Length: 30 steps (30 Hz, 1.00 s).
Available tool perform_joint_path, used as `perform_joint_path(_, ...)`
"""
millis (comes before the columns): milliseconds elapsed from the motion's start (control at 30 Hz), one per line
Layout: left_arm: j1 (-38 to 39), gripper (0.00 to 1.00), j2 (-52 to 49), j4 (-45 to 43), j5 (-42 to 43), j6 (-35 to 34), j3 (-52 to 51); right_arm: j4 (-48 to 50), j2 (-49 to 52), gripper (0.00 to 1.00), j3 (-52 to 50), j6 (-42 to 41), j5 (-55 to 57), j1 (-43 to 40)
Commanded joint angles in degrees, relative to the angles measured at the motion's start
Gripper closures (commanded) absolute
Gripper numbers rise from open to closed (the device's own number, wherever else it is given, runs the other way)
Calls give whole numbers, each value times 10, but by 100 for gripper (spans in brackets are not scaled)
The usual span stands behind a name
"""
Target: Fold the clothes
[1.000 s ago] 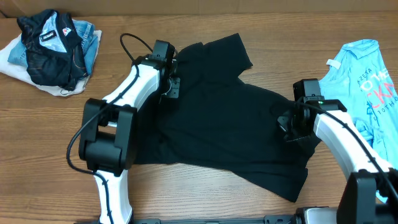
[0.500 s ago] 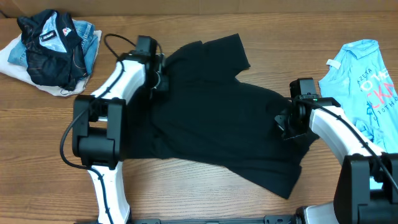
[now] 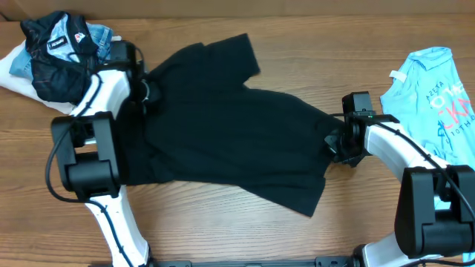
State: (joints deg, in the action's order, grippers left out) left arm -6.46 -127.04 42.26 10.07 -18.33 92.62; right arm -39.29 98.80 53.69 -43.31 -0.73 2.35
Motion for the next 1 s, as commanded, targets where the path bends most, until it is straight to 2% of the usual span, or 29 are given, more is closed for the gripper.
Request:
perform_joint_path(0, -38, 96, -65, 29, -105, -43, -35, 33, 22, 76, 10, 38, -11, 2)
perform_joint_path(267, -55, 96, -57, 75, -105, -71, -35, 119, 42, 77, 11, 59, -19, 2)
perform_joint_path(433, -47, 96, -36, 105, -30, -77, -35, 198, 43, 80, 11, 61, 5, 1)
perform_joint_path(600, -28, 96, -31, 130, -11, -107, -35, 235, 60, 80, 17, 61, 7, -9)
perform_joint_path(767, -10, 96, -31, 134, -7, -118, -35, 234, 114, 82, 61, 76, -2, -35)
perform_joint_path(967, 8, 96, -31, 124, -3, -122, -35, 161, 184, 95, 180, 121, -1, -50)
